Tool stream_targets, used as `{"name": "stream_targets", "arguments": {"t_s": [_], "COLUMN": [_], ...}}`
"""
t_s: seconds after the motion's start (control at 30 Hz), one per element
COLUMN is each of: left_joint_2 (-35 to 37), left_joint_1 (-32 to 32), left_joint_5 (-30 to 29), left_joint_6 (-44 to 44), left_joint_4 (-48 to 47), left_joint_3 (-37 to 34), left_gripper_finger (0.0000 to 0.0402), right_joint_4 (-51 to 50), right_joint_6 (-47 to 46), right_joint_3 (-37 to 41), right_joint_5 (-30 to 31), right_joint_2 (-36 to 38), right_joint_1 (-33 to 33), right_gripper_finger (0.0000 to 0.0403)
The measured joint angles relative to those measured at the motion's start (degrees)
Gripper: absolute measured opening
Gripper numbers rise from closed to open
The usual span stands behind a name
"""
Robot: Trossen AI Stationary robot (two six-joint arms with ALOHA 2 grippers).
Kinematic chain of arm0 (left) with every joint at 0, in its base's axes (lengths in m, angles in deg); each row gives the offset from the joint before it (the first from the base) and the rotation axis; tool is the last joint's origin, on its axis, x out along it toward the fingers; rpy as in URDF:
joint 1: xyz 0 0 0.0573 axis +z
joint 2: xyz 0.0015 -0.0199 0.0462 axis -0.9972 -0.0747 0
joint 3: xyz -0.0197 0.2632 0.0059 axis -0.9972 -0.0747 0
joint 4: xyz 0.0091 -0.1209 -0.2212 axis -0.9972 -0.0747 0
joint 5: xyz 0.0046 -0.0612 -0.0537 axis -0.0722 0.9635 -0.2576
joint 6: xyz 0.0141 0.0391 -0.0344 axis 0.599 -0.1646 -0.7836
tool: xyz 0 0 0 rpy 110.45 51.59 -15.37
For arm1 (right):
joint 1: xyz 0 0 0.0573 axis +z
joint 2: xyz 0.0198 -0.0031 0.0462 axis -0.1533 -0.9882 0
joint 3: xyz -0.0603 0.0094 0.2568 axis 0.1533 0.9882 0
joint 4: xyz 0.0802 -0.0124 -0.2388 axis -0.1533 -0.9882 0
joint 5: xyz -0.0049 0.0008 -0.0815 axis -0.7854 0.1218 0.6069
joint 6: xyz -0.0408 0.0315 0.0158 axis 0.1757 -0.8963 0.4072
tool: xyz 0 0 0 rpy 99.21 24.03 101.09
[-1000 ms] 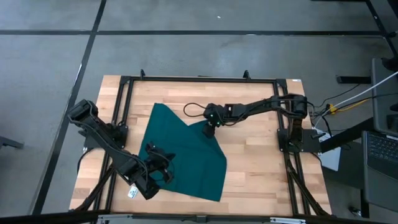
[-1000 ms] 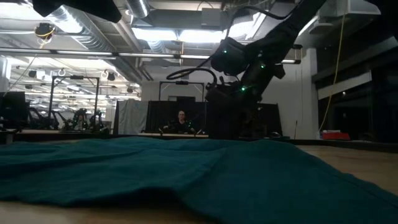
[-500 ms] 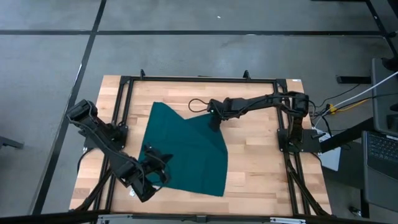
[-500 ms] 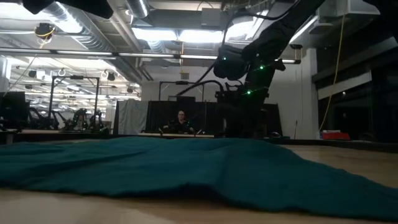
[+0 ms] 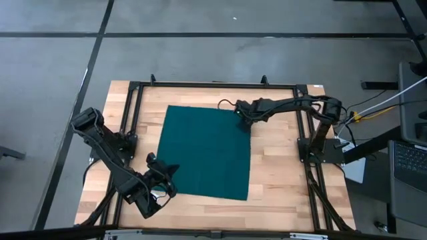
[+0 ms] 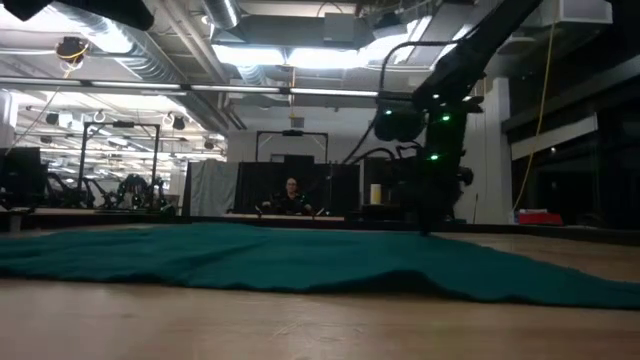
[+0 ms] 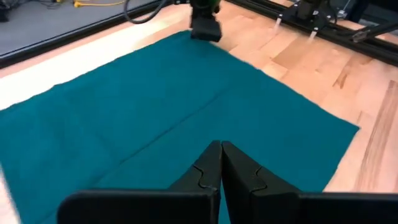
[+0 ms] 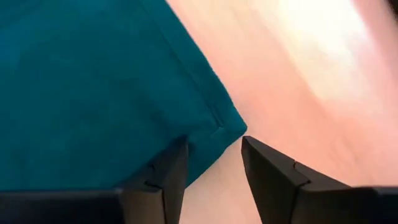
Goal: Fold microfiber towels
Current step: Fold the towel
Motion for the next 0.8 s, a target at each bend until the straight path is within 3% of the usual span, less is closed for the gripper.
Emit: {"name": "stream_targets", "arguments": {"t_s": [0.13,0.3,0.43,0.53,0.6,0.7,0.8], "left_joint_2": [-0.2,-0.2,-0.2,0.0,1.2,5.7,11.9], "left_joint_1": [-0.4,-3.2,-4.2,-4.2,-4.4,-5.9,-7.5], "left_joint_5": [-1.1,-3.9,2.3,9.6,13.8,17.6,23.5], "left_joint_6": [-1.8,-7.2,1.9,14.6,21.2,21.9,19.9], "left_joint_4": [0.6,1.4,1.6,2.1,2.0,3.4,7.0], "left_joint_3": [-2.8,-8.2,-10.0,-10.1,-10.2,-12.7,-17.5], "left_gripper_finger": [0.0007,0.0008,0.0008,0.0008,0.0008,0.0008,0.0008], "right_joint_4": [7.0,22.3,42.6,65.1,73.8,75.3,71.6], "right_joint_6": [-0.5,-3.2,-15.6,-26.0,-30.1,-31.8,-27.7], "right_joint_3": [2.9,13.2,24.5,30.7,32.4,30.9,27.3], "right_joint_5": [-10.9,-34.6,-51.3,-52.8,-48.5,-39.3,-34.3], "right_joint_2": [8.6,21.1,28.7,31.5,31.7,31.5,31.7], "right_joint_1": [0.5,4.0,10.2,20.1,27.6,37.1,43.0], "right_gripper_finger": [0.0138,0.0119,0.0111,0.0116,0.0122,0.0133,0.0146]}}
